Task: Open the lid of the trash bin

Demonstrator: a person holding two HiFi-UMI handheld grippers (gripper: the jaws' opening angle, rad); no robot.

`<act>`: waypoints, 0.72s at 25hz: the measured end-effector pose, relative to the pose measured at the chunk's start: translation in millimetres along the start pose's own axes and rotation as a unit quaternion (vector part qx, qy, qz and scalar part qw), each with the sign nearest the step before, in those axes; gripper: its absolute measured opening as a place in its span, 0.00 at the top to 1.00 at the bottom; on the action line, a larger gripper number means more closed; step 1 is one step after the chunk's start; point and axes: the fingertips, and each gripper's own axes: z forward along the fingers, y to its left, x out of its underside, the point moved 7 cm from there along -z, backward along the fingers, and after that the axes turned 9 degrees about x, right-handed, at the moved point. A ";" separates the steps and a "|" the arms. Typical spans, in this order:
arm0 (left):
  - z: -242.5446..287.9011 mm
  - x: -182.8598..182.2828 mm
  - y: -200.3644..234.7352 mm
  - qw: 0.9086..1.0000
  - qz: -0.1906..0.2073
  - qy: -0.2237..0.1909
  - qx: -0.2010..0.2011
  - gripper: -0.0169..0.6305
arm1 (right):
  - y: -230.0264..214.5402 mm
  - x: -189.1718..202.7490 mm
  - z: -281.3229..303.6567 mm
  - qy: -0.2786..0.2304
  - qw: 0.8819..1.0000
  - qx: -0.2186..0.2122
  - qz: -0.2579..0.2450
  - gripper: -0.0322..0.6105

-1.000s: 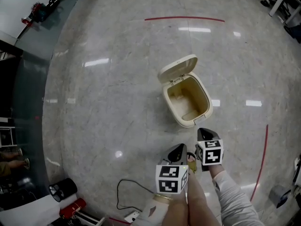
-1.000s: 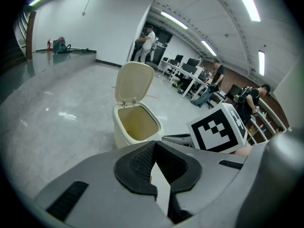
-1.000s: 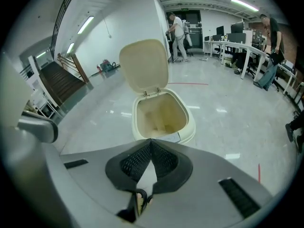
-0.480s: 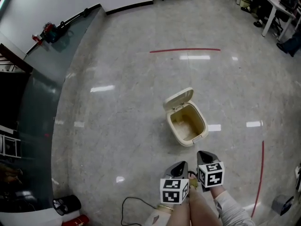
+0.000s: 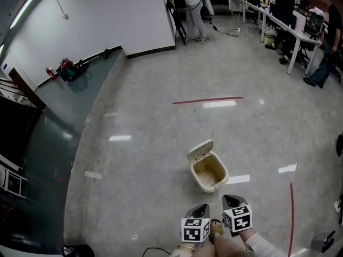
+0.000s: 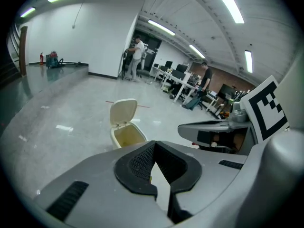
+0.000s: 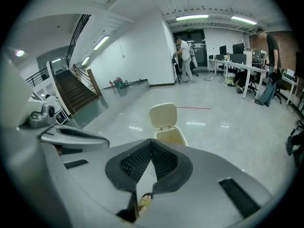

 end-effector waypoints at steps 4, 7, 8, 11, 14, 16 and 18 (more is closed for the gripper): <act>-20.3 -16.7 -23.4 1.000 0.007 -0.008 0.012 0.97 | 6.1 -26.2 -37.5 -0.029 0.999 -0.010 -0.025 0.95; -29.4 -28.6 -35.2 1.000 0.009 -0.014 0.019 0.97 | 9.5 -44.3 -57.8 -0.054 0.998 -0.017 -0.034 0.95; -32.0 -33.1 -37.9 1.000 0.008 -0.014 0.022 0.97 | 11.1 -50.7 -63.8 -0.061 0.997 -0.021 -0.036 0.95; -43.2 -44.3 -41.3 0.999 0.013 -0.018 0.029 0.97 | 19.5 -65.0 -81.9 -0.083 0.995 -0.030 -0.048 0.95; -53.1 -59.0 -43.1 0.999 0.020 -0.034 0.030 0.97 | 22.9 -76.3 -96.1 -0.103 0.993 -0.032 -0.054 0.95; -58.0 -65.2 -45.3 0.998 0.022 -0.043 0.031 0.97 | 22.6 -77.6 -102.6 -0.112 0.992 -0.033 -0.052 0.95; -61.9 -71.6 -47.3 0.998 0.029 -0.050 0.032 0.97 | 22.2 -77.5 -106.5 -0.119 0.991 -0.036 -0.051 0.95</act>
